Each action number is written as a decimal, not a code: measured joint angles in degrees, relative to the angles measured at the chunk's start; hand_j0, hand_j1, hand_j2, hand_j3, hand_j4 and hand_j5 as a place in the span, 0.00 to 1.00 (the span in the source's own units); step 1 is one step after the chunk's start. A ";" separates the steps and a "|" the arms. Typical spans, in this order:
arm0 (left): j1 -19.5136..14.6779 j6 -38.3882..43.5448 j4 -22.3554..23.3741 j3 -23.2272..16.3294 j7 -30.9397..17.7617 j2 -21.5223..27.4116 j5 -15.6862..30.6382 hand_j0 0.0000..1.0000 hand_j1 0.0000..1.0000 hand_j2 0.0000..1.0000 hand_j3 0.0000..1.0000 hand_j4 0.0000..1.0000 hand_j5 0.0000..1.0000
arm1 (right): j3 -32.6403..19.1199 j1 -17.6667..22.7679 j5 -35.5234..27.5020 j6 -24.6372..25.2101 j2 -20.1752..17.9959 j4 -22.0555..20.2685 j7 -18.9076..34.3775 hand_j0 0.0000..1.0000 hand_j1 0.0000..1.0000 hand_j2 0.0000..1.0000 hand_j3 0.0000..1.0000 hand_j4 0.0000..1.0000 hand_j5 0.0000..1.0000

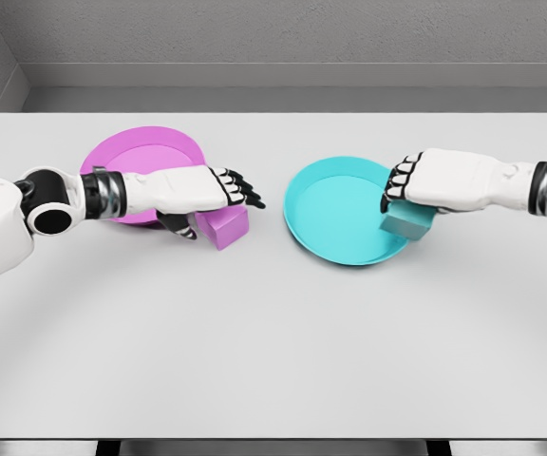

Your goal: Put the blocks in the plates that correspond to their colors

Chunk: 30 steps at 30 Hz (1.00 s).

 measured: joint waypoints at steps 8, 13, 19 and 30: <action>0.09 0.00 0.89 -0.08 -0.94 -0.83 0.04 0.82 0.82 0.82 0.82 0.82 0.82 | 0.04 -1.93 0.20 0.00 4.86 2.89 0.11 0.58 0.58 0.58 0.58 0.58 0.58; 0.26 0.14 0.90 0.09 -2.65 -1.03 0.62 0.69 0.69 0.69 0.69 0.69 0.69 | 0.09 -2.64 0.30 -0.01 7.38 5.11 0.19 0.74 0.74 0.74 0.74 0.74 0.74; 0.09 0.19 0.81 0.19 -3.40 -1.39 0.81 0.68 0.68 0.68 0.68 0.68 0.68 | 0.06 -2.64 0.17 -0.01 8.82 5.60 0.15 1.00 1.00 1.00 1.00 1.00 1.00; -0.53 0.01 0.35 0.24 -4.08 -1.82 0.68 0.68 0.68 0.68 0.68 0.68 0.68 | -7.77 4.48 -2.83 -0.03 1.67 6.17 -1.19 1.00 1.00 1.00 1.00 1.00 1.00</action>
